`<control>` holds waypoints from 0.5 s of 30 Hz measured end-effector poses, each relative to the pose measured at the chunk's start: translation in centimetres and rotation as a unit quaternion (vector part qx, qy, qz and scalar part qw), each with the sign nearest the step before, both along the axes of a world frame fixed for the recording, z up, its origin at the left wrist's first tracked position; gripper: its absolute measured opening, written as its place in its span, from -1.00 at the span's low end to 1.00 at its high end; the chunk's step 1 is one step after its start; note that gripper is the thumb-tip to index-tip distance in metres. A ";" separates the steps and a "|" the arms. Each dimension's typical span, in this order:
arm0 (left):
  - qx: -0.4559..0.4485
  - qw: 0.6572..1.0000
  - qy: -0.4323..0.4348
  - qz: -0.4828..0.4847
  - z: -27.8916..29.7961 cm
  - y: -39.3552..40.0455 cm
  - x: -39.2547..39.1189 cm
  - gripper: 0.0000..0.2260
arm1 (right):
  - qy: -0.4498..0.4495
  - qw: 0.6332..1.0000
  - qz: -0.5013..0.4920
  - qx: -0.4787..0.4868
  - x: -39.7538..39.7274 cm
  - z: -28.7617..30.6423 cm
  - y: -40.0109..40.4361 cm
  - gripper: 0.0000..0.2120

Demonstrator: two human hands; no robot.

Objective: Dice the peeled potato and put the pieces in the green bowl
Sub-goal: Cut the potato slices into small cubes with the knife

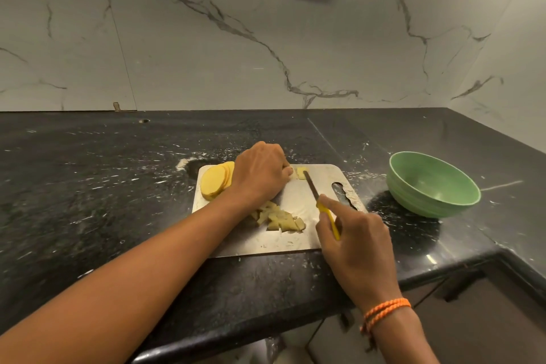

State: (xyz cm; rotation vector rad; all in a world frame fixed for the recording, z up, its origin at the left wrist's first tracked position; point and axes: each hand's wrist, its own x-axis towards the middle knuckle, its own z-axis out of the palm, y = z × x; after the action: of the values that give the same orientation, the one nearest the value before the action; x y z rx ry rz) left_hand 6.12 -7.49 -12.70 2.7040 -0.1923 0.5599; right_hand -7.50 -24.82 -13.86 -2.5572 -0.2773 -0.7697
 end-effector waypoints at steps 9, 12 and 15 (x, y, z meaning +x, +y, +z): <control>-0.005 1.000 0.025 0.001 0.9 1.0 -0.3 -0.83 | 0.039 0.997 0.004 -0.069 5.5 0.9 3.1 -0.75; 0.013 1.000 0.005 0.018 0.7 0.6 -0.4 -0.86 | 0.047 0.995 0.009 -0.084 5.7 0.6 3.3 -0.80; 0.022 0.999 -0.004 0.028 0.6 0.3 -0.1 -0.84 | 0.040 0.996 0.010 -0.083 4.7 0.3 3.0 -0.82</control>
State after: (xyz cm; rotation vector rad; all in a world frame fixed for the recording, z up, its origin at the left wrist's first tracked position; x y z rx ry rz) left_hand 5.97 -7.15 -12.10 2.7584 -0.1334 0.5894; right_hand -2.76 -21.83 -13.53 -2.7290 -0.3541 -0.6582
